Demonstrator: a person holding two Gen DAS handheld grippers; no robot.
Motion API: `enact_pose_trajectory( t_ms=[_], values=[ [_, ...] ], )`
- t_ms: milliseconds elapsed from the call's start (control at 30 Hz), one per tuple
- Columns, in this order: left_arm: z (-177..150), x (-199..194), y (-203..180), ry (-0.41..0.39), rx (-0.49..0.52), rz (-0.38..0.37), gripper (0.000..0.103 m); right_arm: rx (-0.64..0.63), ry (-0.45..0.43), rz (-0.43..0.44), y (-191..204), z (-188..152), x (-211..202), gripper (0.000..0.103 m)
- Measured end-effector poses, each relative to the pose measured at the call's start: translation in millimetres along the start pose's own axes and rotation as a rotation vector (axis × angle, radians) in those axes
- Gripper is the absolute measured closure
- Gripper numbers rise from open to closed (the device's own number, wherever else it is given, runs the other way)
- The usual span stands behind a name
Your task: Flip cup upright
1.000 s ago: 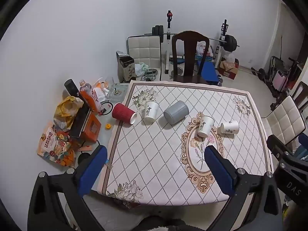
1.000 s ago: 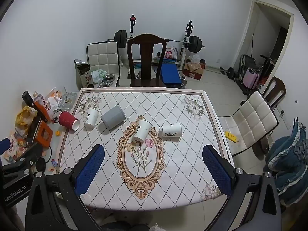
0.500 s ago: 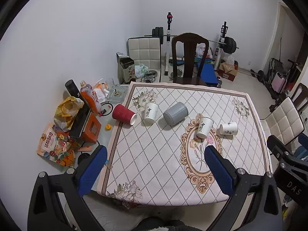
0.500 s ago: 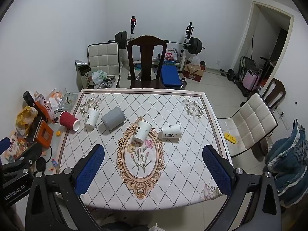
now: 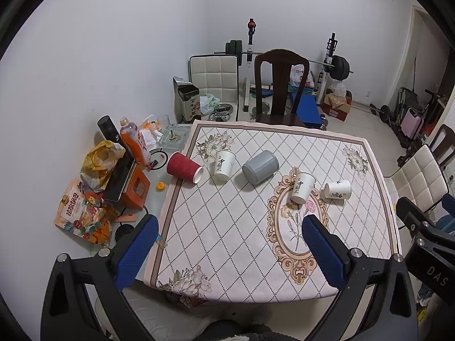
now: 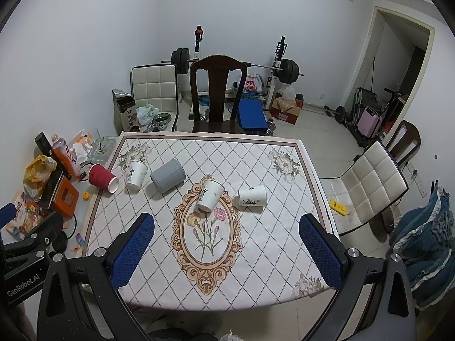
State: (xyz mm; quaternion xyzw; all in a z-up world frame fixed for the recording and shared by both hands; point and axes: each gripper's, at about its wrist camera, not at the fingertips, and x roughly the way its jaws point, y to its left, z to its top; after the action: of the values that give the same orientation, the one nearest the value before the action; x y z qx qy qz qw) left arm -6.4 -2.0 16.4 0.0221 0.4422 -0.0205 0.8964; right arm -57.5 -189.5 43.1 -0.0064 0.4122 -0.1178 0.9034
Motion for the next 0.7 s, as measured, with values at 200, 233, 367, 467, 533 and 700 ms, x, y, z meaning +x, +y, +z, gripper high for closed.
enact_pose_trajectory(
  t_ms=[200, 233, 367, 467, 533, 700],
  values=[
    [-3.0, -1.0, 4.7, -0.004, -0.004, -0.001, 0.000, -0.002, -0.002, 0.000, 1.2, -0.1, -1.8, 0.000],
    [-2.9, -2.0, 4.9, -0.005, -0.005, -0.001, 0.000, -0.002, -0.003, 0.000, 1.3, 0.2, -2.0, 0.000],
    [-3.0, -1.5, 5.7, -0.007, -0.005, -0.002, 0.000, -0.004, -0.003, 0.000, 1.9, 0.2, -1.8, 0.000],
    [-3.5, -2.4, 6.1, -0.007, -0.007, -0.002, 0.000, -0.008, -0.005, -0.001, 4.7, -0.2, -3.9, 0.000],
    [-3.3, -2.6, 8.7, -0.008, -0.007, -0.002, 0.000, -0.009, -0.007, -0.001, 6.2, -0.4, -5.4, 0.000],
    [-3.4, -1.8, 9.3, -0.008, -0.007, -0.004, 0.000, -0.017, -0.016, 0.004, 11.0, -1.2, -11.9, 0.000]
  ],
)
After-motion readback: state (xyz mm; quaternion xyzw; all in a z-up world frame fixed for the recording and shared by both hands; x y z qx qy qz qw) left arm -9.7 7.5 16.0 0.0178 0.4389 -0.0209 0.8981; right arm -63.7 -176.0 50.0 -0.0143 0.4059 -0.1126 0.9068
